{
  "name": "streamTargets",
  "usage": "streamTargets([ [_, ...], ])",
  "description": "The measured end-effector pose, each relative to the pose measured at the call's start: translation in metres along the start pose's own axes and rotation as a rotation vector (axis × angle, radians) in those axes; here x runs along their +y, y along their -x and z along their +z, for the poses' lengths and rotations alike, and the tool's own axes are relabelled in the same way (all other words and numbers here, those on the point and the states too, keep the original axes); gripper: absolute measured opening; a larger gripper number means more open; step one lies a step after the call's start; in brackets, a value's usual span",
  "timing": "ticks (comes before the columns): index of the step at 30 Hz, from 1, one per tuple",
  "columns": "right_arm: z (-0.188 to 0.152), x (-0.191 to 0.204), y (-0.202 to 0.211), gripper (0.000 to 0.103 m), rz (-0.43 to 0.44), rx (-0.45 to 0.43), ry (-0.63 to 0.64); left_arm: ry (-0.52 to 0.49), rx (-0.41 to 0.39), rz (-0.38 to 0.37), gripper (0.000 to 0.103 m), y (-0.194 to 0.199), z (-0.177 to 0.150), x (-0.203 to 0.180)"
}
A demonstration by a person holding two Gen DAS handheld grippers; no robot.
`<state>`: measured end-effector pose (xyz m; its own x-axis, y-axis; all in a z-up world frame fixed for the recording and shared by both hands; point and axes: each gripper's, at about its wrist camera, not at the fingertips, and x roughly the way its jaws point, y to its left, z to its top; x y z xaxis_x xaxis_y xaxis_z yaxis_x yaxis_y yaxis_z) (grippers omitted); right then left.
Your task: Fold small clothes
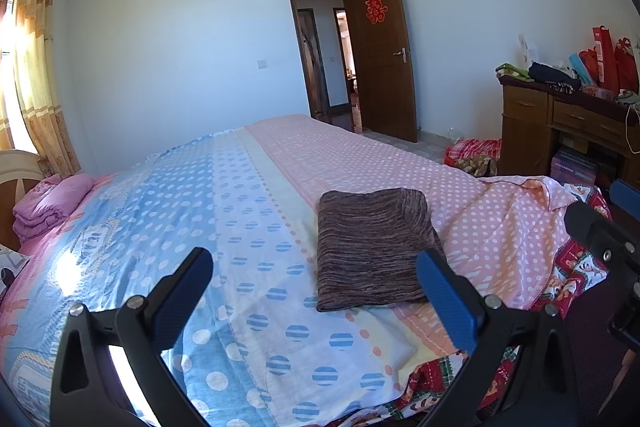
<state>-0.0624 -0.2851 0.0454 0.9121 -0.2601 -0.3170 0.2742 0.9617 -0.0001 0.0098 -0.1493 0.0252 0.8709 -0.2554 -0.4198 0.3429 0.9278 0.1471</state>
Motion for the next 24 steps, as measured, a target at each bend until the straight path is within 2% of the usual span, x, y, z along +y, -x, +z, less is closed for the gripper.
streamTargets([
  [14, -0.002, -0.001, 0.000, 0.088, -0.008, 0.002, -0.007, 0.000, 0.011, -0.007, 0.103, -0.001, -0.001, -0.001],
  [21, -0.004, 0.000, -0.001, 0.088, -0.008, 0.012, -0.008, 0.033, 0.053, -0.064, 0.103, -0.008, -0.002, 0.008],
  [24, -0.004, 0.000, -0.002, 0.088, -0.008, 0.014, -0.008, 0.032, 0.056, -0.057, 0.103, -0.009, -0.002, 0.009],
])
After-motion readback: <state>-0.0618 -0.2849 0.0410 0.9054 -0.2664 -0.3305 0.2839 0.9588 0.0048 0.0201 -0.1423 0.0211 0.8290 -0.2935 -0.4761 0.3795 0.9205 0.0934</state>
